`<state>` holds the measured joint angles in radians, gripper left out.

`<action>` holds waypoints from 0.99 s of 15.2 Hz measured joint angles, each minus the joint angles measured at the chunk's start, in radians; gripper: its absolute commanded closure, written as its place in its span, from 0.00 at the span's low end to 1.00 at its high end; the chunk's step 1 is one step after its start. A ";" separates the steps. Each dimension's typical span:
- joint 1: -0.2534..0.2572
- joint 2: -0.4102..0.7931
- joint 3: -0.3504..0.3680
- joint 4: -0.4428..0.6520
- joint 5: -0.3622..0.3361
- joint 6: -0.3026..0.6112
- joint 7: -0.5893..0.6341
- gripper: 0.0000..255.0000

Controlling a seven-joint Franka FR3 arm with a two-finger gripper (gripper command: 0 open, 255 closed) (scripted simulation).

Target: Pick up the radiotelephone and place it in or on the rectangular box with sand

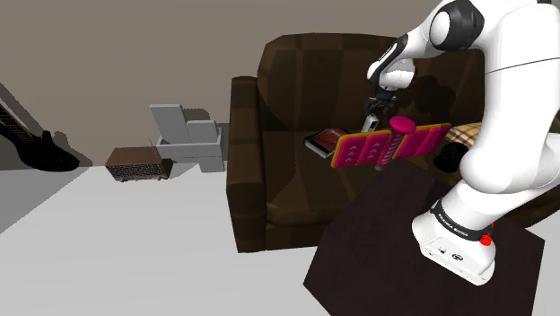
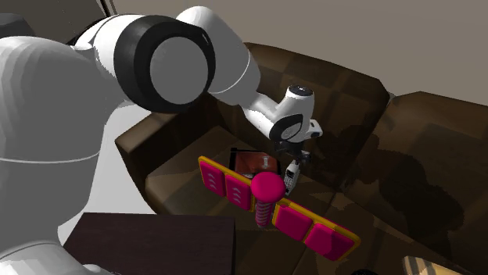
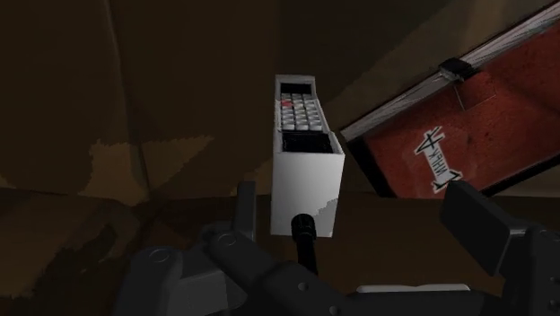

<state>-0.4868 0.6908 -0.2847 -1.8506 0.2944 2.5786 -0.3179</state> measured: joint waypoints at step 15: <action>-0.053 0.151 0.032 0.116 0.032 0.036 -0.015 0.00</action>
<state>-0.5393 0.8414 -0.2526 -1.7347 0.3266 2.6148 -0.3326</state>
